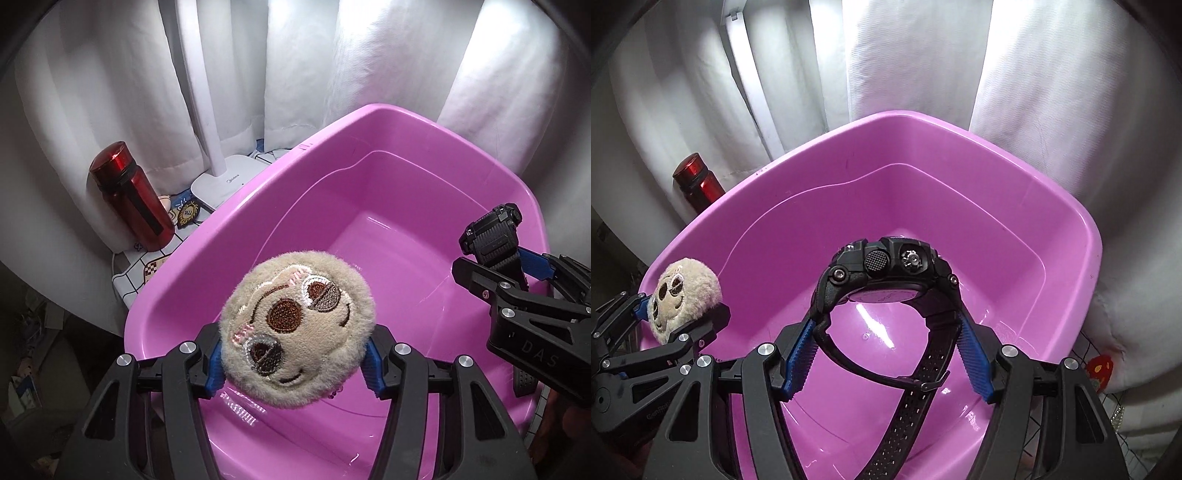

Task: Organize jewelry
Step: 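Carry the plush and watch into the pink tub and open both tools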

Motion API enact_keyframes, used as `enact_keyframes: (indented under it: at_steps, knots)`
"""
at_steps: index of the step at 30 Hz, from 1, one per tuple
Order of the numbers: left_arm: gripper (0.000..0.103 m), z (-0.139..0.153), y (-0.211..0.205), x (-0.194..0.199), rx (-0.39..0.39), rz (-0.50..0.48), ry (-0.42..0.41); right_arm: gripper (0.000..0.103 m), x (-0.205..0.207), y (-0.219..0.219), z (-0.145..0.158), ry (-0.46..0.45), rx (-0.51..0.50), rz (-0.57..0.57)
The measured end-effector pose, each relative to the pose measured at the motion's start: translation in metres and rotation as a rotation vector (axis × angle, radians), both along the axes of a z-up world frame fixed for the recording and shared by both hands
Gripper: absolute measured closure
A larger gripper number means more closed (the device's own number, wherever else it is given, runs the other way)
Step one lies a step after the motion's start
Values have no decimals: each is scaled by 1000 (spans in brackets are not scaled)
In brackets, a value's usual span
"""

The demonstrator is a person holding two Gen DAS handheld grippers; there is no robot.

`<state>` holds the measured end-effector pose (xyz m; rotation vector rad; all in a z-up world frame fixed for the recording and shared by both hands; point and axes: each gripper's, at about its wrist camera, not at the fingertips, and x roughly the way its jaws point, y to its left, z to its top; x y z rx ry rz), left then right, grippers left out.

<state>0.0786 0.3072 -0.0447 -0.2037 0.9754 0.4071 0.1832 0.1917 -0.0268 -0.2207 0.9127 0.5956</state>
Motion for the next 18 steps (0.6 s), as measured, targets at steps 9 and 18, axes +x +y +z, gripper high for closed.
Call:
enact_keyframes:
  at_steps: [9, 18]
  knots:
    - [29, -5, 1, 2, 1, 7, 38, 36, 5, 15, -7, -2, -52, -23]
    - [10, -2, 2, -2, 8, 18, 32, 36, 4, 28, 8, -59, -62, -45]
